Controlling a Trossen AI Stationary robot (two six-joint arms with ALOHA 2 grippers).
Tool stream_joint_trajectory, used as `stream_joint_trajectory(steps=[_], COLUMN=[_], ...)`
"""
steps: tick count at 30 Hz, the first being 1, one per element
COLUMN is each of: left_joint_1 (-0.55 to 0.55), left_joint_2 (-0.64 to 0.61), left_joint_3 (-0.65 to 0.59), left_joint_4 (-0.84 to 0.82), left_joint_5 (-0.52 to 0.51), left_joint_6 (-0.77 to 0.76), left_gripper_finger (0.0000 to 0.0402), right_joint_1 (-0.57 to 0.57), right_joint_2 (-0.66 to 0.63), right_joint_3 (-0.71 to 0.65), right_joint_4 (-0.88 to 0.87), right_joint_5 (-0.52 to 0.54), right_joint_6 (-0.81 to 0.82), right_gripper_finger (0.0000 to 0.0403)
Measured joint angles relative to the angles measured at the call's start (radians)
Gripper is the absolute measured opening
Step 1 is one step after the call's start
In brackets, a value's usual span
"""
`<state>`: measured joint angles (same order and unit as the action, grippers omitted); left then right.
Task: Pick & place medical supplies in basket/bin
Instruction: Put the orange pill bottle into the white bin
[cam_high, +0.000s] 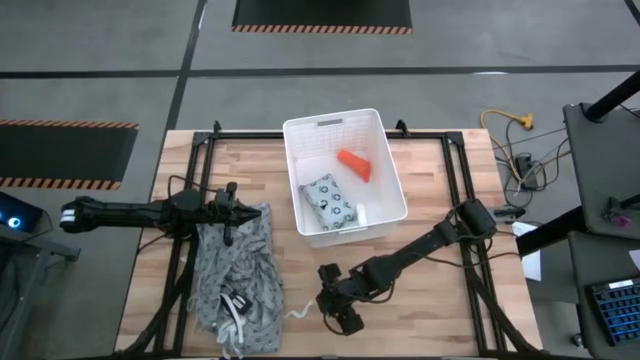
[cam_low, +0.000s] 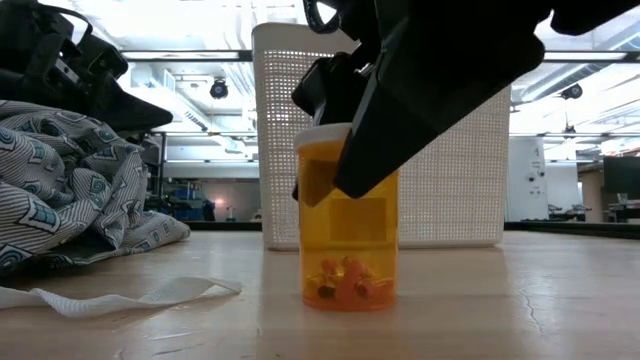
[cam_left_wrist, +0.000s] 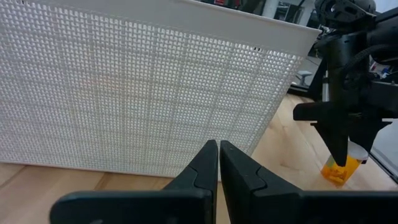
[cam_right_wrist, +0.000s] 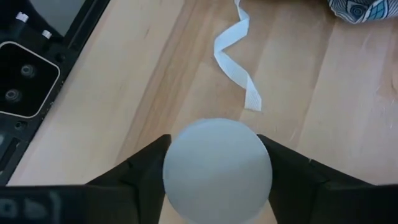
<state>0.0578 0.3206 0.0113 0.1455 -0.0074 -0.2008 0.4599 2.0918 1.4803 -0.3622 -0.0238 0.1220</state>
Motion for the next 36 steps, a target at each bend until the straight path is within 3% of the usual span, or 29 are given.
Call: stream_joint_trajectory(steps=[4, 10, 22, 26, 32, 34, 36], left_joint_1=[0.0, 0.0, 0.0, 0.0, 0.0, 0.0, 0.0], left_joint_2=[0.0, 0.0, 0.0, 0.0, 0.0, 0.0, 0.0], left_joint_3=[0.0, 0.0, 0.0, 0.0, 0.0, 0.0, 0.0], left_joint_4=[0.0, 0.0, 0.0, 0.0, 0.0, 0.0, 0.0], left_joint_5=[0.0, 0.0, 0.0, 0.0, 0.0, 0.0, 0.0], left_joint_6=[0.0, 0.0, 0.0, 0.0, 0.0, 0.0, 0.0], left_gripper_finger=[0.0, 0.0, 0.0, 0.0, 0.0, 0.0, 0.0], right_joint_1=[-0.002, -0.024, -0.154, -0.222, -0.37, -0.448, -0.536], right_joint_2=[-0.006, -0.068, -0.427, -0.535, -0.623, -0.629, -0.621], right_joint_3=[0.0, 0.0, 0.011, 0.052, 0.105, 0.105, 0.101], right_joint_4=[-0.002, -0.066, -0.123, -0.12, -0.185, -0.206, -0.233], right_joint_5=[0.0, 0.0, 0.001, 0.023, 0.207, 0.196, 0.114], right_joint_6=[0.001, -0.01, -0.174, -0.17, -0.228, -0.229, -0.214], right_gripper_finger=[0.0191, 0.0201, 0.0194, 0.0198, 0.0196, 0.0196, 0.0196])
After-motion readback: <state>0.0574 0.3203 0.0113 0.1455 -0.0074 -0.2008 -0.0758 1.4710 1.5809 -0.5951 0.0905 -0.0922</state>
